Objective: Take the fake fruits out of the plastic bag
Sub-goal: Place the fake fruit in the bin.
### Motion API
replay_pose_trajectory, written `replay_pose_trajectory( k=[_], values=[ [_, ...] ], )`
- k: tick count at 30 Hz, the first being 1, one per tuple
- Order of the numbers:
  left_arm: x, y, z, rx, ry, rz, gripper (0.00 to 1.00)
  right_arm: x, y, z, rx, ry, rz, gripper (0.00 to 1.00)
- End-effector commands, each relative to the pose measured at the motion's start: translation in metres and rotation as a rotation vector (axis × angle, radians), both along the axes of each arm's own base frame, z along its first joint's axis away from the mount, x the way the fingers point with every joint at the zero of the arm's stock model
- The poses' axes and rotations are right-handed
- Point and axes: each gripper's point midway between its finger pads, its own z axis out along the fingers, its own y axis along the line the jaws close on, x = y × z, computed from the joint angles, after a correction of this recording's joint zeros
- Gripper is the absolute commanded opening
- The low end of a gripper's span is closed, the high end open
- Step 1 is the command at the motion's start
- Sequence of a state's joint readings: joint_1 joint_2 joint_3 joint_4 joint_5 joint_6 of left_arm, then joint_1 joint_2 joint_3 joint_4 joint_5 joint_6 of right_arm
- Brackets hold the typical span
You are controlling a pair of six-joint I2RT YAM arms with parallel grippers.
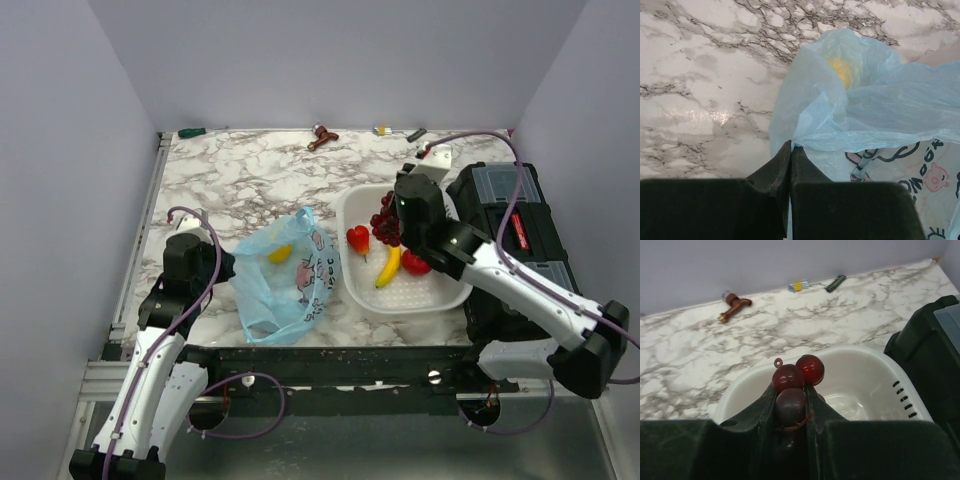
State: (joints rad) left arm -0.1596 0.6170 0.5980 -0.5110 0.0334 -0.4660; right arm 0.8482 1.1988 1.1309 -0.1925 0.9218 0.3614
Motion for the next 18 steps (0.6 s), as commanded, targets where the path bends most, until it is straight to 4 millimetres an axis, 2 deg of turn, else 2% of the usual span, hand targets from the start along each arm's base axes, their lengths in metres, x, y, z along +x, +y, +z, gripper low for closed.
replay_pose_trajectory(
  k=[1,7,11,14,18],
  values=[
    [0.002,0.003,0.005,0.021,-0.028,0.008,0.0,0.049,-0.012,-0.034,-0.035,0.098,-0.049,0.01],
    [0.002,0.001,0.006,0.016,-0.032,-0.006,0.0,0.096,-0.051,-0.086,-0.265,0.211,-0.251,0.01],
    [0.003,-0.003,0.006,0.006,-0.031,-0.022,0.0,0.117,-0.058,-0.121,-0.362,0.286,-0.28,0.01],
    [0.003,-0.003,0.007,0.01,-0.028,-0.026,0.0,0.123,-0.055,-0.145,-0.386,0.333,-0.255,0.06],
    [0.003,-0.001,0.008,0.011,-0.046,-0.016,0.0,0.12,-0.056,-0.176,-0.395,0.387,-0.263,0.11]
  ],
)
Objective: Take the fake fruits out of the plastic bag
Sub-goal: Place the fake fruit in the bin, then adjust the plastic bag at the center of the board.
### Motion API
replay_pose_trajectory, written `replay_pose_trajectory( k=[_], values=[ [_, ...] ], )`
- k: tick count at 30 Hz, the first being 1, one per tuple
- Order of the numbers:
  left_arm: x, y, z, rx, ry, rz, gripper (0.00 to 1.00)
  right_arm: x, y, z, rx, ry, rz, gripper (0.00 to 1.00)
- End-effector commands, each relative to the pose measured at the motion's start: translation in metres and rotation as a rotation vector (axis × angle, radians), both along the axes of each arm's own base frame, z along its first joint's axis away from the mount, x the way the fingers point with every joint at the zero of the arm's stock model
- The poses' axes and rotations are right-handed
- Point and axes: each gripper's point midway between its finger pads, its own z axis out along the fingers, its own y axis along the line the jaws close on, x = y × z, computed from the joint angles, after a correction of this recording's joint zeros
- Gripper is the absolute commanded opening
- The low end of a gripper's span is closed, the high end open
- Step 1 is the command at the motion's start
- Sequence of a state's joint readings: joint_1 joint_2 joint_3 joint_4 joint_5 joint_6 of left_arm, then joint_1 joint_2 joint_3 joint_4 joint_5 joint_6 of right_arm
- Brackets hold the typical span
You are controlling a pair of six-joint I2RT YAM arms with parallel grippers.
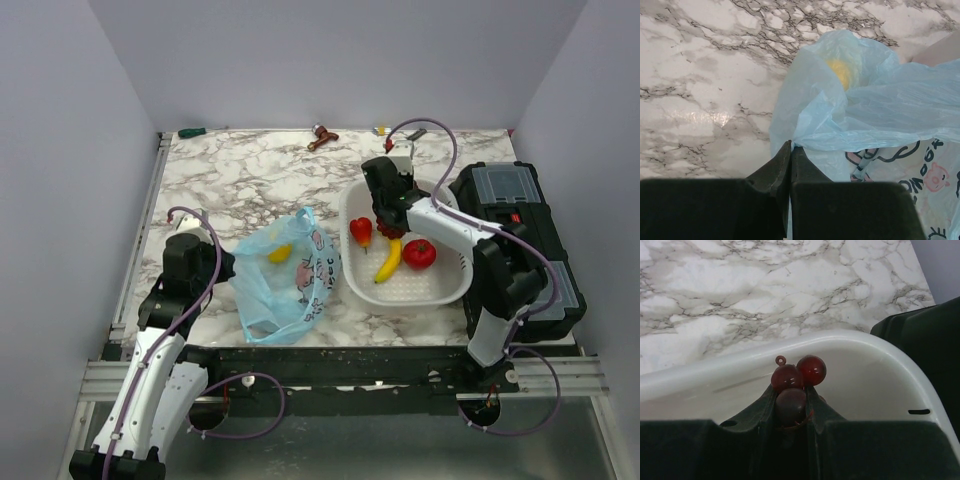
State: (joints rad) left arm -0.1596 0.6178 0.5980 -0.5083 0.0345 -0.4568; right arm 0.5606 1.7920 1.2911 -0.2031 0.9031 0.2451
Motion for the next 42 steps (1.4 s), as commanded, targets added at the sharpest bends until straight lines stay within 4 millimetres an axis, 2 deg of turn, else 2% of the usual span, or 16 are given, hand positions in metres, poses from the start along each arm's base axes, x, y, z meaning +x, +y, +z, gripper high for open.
replay_pose_trajectory(
  k=[1,6,10,14,18,25,31,36,42],
  values=[
    [0.002,-0.002,0.009,0.002,-0.046,-0.014,0.0,0.003,-0.005,-0.019,-0.012,0.019,-0.035,0.13],
    [0.003,-0.002,0.007,0.003,-0.039,-0.011,0.0,-0.005,-0.01,-0.048,-0.036,0.082,-0.06,0.16],
    [0.002,-0.004,0.005,0.0,-0.021,-0.026,0.0,-0.012,-0.015,-0.059,-0.039,0.113,-0.062,0.3],
    [0.003,-0.003,0.006,0.001,-0.028,-0.02,0.0,-0.015,-0.014,-0.051,-0.017,0.112,-0.052,0.47],
    [0.002,-0.003,0.006,0.003,-0.026,-0.017,0.0,-0.02,-0.01,-0.031,0.039,0.098,-0.022,0.63],
    [0.003,-0.004,0.003,0.0,-0.014,-0.023,0.0,-0.042,0.009,0.008,0.193,0.082,0.079,0.69],
    [0.004,-0.006,0.003,-0.006,-0.013,-0.034,0.0,-0.077,0.042,0.056,0.351,0.016,0.252,0.71],
    [0.004,-0.006,0.003,-0.006,-0.011,-0.033,0.0,-0.108,0.08,0.099,0.576,-0.032,0.485,0.74],
    [0.004,-0.006,0.0,-0.004,0.0,-0.031,0.0,-0.165,0.148,0.146,0.899,-0.09,0.847,0.77]
  ],
)
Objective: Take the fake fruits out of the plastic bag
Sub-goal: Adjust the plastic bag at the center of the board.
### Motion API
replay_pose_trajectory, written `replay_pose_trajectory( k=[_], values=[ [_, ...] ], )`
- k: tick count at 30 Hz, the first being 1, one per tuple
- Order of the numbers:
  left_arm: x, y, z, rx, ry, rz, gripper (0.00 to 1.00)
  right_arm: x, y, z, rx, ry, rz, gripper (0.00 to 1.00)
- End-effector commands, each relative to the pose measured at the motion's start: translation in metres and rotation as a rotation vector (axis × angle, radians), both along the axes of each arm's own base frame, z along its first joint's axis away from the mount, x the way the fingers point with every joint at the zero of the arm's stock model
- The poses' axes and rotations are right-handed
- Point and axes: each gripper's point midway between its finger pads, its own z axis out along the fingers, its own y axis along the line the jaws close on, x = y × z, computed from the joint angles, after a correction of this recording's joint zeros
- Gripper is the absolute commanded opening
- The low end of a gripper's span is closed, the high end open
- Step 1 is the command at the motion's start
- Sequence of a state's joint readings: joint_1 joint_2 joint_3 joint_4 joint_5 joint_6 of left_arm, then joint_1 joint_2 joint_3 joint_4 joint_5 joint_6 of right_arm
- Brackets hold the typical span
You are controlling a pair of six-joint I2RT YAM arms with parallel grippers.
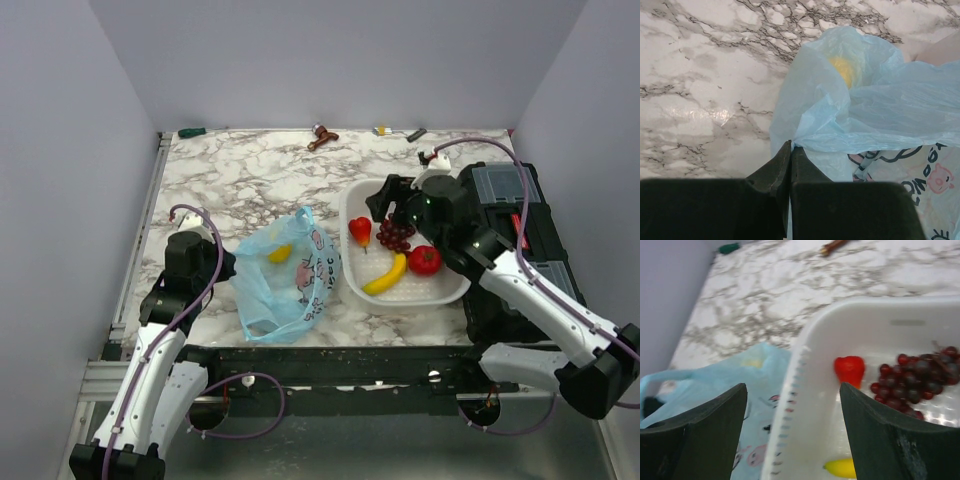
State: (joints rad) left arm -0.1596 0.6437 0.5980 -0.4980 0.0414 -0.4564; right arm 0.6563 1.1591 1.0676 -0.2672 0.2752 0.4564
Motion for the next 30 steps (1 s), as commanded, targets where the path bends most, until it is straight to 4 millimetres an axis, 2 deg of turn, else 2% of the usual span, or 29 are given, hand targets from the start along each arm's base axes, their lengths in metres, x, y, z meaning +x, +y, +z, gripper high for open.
replay_pose_trajectory(
  k=[1,2,3,7,10,13,17,20,23,25,30],
  values=[
    [0.002,-0.005,0.005,-0.004,-0.017,-0.027,0.0,-0.055,0.074,0.033,0.274,-0.041,0.366,0.78],
    [0.002,-0.005,0.005,-0.005,-0.015,-0.03,0.0,-0.068,0.087,0.031,0.284,-0.043,0.42,0.79],
    [0.001,-0.006,0.004,-0.006,-0.012,-0.031,0.0,-0.08,0.102,0.038,0.306,-0.079,0.479,0.79],
    [0.002,-0.006,0.003,-0.009,-0.008,-0.032,0.0,-0.118,0.149,0.027,0.305,-0.096,0.655,0.78],
    [0.002,-0.008,0.001,-0.01,0.003,-0.04,0.0,-0.141,0.175,0.017,0.301,-0.131,0.74,0.79],
    [0.001,-0.008,0.0,-0.011,0.005,-0.042,0.0,-0.151,0.191,0.003,0.276,-0.137,0.757,0.74],
    [0.002,-0.01,0.001,-0.017,0.003,-0.052,0.0,-0.147,0.205,-0.027,0.26,-0.101,0.739,0.54],
    [0.002,-0.013,0.001,-0.025,0.007,-0.064,0.0,-0.131,0.212,-0.054,0.208,-0.058,0.65,0.44],
    [0.001,-0.019,0.005,-0.042,-0.006,-0.096,0.0,-0.115,0.218,-0.084,0.128,-0.017,0.578,0.43],
    [0.0,-0.023,0.008,-0.057,-0.017,-0.12,0.0,-0.104,0.221,-0.097,0.083,-0.012,0.537,0.44],
    [-0.004,-0.039,0.026,-0.116,-0.099,-0.203,0.0,-0.065,0.205,-0.136,-0.035,0.027,0.274,0.46]
  ],
)
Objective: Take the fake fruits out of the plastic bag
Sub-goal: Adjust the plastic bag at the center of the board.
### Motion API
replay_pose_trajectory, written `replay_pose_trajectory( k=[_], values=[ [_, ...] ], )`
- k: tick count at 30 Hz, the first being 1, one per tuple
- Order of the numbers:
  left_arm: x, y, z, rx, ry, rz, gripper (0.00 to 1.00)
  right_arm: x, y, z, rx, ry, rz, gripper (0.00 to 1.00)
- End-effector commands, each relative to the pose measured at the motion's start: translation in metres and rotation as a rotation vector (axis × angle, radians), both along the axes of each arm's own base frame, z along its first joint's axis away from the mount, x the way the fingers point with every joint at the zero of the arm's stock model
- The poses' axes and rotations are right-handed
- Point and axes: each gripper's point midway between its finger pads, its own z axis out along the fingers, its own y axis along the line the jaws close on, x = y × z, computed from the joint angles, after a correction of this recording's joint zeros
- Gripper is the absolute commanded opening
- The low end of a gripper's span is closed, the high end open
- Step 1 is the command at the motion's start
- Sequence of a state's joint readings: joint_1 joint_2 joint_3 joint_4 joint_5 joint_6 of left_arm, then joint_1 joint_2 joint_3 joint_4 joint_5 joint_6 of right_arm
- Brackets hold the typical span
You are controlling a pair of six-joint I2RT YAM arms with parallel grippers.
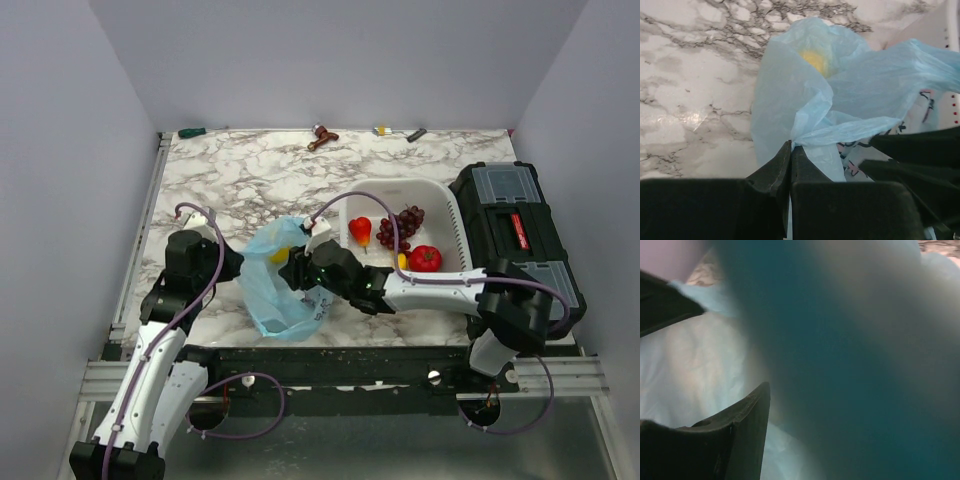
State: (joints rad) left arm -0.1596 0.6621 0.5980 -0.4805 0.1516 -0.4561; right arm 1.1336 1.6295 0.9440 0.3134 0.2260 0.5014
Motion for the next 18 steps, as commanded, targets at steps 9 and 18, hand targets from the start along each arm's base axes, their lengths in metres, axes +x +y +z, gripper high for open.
replay_pose_trajectory(
  k=[9,18],
  values=[
    [-0.024,-0.08,0.102,-0.405,-0.108,-0.311,0.0,0.04,-0.022,-0.03,-0.105,-0.002,-0.309,0.52],
    [-0.039,-0.056,0.059,-0.14,-0.053,-0.222,0.0,0.028,-0.016,-0.046,-0.083,0.024,-0.236,0.75]
  ],
)
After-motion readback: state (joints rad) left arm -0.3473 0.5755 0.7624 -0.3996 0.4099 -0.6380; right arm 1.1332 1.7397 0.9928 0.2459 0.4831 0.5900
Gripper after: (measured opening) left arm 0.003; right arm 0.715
